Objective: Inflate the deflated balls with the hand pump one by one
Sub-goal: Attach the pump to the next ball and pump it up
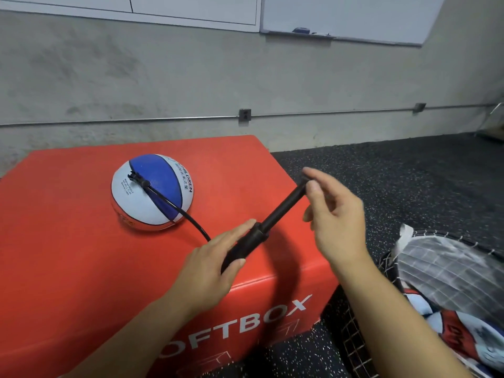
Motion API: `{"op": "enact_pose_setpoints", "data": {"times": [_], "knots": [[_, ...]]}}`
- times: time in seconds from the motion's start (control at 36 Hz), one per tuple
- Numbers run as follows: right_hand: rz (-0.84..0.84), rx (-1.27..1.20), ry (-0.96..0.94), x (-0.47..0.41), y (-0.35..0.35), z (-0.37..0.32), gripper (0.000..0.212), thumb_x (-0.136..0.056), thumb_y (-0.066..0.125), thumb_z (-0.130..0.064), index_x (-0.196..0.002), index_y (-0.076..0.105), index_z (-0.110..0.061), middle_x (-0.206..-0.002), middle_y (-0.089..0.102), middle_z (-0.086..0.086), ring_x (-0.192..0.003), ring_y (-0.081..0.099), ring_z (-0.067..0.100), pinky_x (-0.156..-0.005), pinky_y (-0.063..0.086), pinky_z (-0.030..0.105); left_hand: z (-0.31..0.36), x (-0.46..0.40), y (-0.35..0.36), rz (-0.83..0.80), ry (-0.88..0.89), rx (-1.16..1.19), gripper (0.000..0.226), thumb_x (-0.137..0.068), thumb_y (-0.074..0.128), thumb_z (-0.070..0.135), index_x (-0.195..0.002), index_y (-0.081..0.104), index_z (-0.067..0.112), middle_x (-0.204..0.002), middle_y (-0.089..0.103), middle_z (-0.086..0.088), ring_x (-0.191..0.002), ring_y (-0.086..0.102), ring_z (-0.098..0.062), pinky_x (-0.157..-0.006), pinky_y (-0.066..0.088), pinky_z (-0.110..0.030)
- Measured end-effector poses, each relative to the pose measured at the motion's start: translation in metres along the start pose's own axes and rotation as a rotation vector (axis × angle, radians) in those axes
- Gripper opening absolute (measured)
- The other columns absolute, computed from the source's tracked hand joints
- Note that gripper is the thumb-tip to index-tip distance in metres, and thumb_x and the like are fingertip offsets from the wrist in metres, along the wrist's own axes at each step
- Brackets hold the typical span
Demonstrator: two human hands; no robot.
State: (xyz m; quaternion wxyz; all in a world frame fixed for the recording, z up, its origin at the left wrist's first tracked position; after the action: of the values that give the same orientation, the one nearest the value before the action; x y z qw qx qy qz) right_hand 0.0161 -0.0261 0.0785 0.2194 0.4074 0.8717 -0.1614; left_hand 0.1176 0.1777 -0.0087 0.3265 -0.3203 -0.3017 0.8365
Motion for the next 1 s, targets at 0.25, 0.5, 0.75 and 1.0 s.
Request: {"op": "enact_pose_setpoints", "data": {"times": [0.25, 0.5, 0.75, 1.0], "knots": [[0.116, -0.031, 0.008, -0.009, -0.041, 0.002, 0.023, -0.107, 0.059, -0.019, -0.122, 0.074, -0.025, -0.077, 0.069, -0.006, -0.053, 0.057, 0.01, -0.058, 0.047, 0.03, 0.007, -0.002, 0.006, -0.014, 0.031, -0.093, 0.079, -0.099, 0.065, 0.025, -0.155, 0.023, 0.064, -0.147, 0.051, 0.032, -0.125, 0.06, -0.001, -0.101, 0.053, -0.039], [0.044, -0.016, 0.019, 0.004, -0.008, 0.006, 0.022, -0.107, 0.059, -0.019, -0.122, 0.074, -0.024, -0.073, 0.069, -0.006, -0.051, 0.058, 0.014, -0.055, 0.046, 0.027, 0.001, 0.002, 0.003, -0.005, 0.007, -0.06, 0.078, -0.101, 0.064, 0.025, -0.156, 0.023, 0.061, -0.151, 0.046, 0.034, -0.13, 0.057, 0.0, -0.105, 0.053, -0.041], [-0.103, -0.019, 0.021, 0.028, 0.043, 0.01, 0.021, -0.105, 0.061, -0.016, -0.12, 0.073, -0.025, -0.11, 0.076, -0.017, -0.048, 0.056, 0.015, -0.052, 0.048, 0.027, -0.011, 0.002, -0.003, 0.03, -0.051, 0.034, 0.079, -0.099, 0.067, 0.022, -0.157, 0.028, 0.058, -0.148, 0.051, 0.032, -0.127, 0.057, 0.006, -0.108, 0.051, -0.038], [-0.196, 0.048, 0.041, 0.045, 0.059, 0.024, 0.025, -0.105, 0.062, -0.022, -0.117, 0.071, -0.042, -0.09, 0.074, -0.003, -0.051, 0.061, 0.02, -0.054, 0.052, 0.039, -0.016, 0.0, -0.001, 0.003, -0.057, 0.087, 0.076, -0.1, 0.066, 0.023, -0.157, 0.029, 0.057, -0.147, 0.054, 0.029, -0.124, 0.06, 0.003, -0.106, 0.053, -0.043]]}}
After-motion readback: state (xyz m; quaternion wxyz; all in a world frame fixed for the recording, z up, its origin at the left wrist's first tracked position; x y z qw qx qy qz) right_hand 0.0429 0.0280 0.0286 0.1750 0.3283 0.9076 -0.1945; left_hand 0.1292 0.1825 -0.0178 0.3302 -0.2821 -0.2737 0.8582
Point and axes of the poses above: each hand's wrist, its own x-axis away from the middle knuckle, its own y-axis out of the palm, z = x × y, the point moved 7 cm from there along -x, towards the middle knuckle
